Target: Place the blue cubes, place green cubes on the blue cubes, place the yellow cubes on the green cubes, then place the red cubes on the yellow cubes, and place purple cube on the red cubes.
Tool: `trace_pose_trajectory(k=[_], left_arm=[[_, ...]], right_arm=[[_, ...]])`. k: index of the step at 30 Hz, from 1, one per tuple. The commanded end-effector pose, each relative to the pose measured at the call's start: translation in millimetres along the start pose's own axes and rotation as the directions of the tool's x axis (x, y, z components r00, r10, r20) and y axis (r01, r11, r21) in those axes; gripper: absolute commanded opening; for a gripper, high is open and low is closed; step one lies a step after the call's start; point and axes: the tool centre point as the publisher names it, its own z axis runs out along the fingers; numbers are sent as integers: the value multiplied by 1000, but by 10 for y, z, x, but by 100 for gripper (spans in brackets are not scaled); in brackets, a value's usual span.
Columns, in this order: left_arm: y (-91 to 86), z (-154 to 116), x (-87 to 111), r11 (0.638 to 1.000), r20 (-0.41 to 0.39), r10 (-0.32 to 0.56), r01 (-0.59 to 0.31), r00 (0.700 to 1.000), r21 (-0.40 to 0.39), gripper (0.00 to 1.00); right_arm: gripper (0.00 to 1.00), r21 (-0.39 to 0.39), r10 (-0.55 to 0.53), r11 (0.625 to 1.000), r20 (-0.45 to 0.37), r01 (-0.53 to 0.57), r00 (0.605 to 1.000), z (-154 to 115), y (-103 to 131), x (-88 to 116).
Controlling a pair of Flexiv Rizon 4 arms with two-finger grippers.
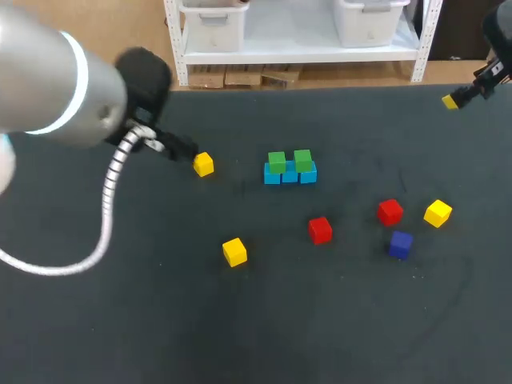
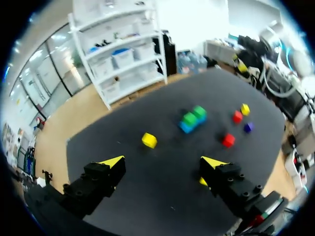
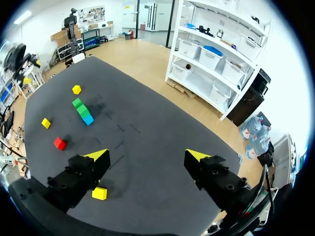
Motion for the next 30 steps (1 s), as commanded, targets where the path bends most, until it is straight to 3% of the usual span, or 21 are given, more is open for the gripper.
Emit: trace_pose_trajectory(k=[1,4,6,13,21,27,30], left_arm=[[-225,315,36,996,-158,54,-41,986,82,100],[-374,587,179,997,-234,23,-5,972,77,100],[-521,771,313,993,-282,33,0,959,115,100],[-702,971,505,989,-329,102,-62,939,131,100],[-770,1100,542,986,-390,164,-140,906,89,100],[-925,1077,597,974,-418,228,-201,880,109,100],[-1054,1003,576,963,-390,264,-220,882,156,100]], right_arm=[[100,-5,0,1000,0,0,1000,8,-12,-6],[100,-5,0,1000,0,0,1000,8,-12,-6],[100,-5,0,1000,0,0,1000,8,-12,-6],[100,-5,0,1000,0,0,1000,8,-12,-6],[100,-5,0,1000,0,0,1000,8,-12,-6],[100,-5,0,1000,0,0,1000,8,-12,-6],[100,-5,0,1000,0,0,1000,8,-12,-6]])
